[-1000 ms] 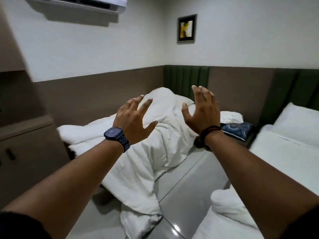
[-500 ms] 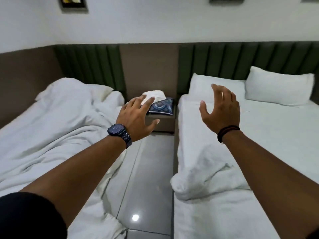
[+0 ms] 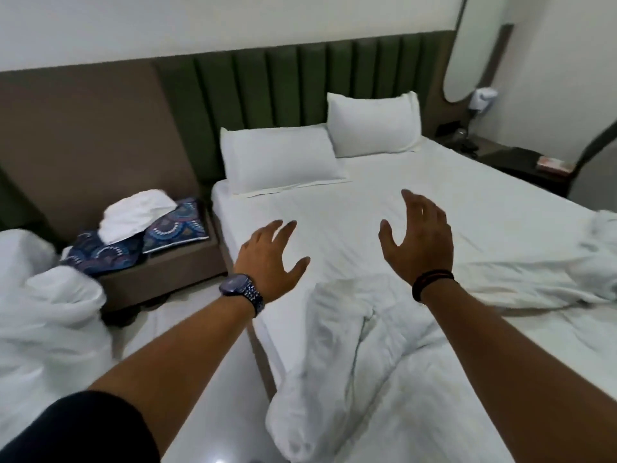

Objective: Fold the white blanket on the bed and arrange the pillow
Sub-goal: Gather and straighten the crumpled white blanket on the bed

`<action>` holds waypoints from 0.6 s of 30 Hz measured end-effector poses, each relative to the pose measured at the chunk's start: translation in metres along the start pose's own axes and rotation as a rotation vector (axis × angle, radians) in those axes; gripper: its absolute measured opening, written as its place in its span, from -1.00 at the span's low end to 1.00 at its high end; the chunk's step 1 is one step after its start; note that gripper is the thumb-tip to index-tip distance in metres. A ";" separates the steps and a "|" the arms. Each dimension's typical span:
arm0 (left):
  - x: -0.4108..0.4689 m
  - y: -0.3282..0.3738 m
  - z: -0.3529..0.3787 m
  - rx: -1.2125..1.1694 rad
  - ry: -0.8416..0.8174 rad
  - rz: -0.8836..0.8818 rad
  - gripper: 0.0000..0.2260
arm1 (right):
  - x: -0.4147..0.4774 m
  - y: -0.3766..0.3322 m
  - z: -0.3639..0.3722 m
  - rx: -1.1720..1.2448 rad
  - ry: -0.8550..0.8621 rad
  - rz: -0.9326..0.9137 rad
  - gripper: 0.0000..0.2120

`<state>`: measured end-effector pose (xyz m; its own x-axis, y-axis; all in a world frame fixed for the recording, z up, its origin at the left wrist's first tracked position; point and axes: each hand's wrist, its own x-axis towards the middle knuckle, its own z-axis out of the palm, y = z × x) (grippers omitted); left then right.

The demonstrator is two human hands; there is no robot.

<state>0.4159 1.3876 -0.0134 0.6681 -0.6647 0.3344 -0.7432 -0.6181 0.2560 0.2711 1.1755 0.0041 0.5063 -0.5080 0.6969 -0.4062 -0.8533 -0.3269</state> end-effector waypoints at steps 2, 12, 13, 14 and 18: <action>0.029 -0.015 0.047 -0.091 -0.068 0.013 -0.35 | -0.009 0.014 0.036 -0.057 -0.023 0.068 -0.44; 0.055 -0.092 0.280 -0.452 -0.565 -0.194 -0.32 | -0.146 0.043 0.210 -0.067 -0.295 0.709 -0.42; 0.048 -0.097 0.301 -0.494 -0.617 -0.263 -0.30 | -0.161 0.043 0.226 -0.048 -0.343 0.802 -0.39; 0.040 -0.102 0.320 -0.533 -0.673 -0.346 -0.28 | -0.174 0.043 0.243 -0.031 -0.396 0.915 -0.33; 0.011 -0.110 0.367 -0.753 -0.860 -0.630 -0.25 | -0.207 0.044 0.289 -0.048 -0.616 1.162 -0.14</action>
<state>0.5186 1.2942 -0.3703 0.5077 -0.5764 -0.6403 0.0536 -0.7207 0.6912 0.3680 1.2090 -0.3389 0.1021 -0.9188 -0.3813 -0.8570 0.1133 -0.5026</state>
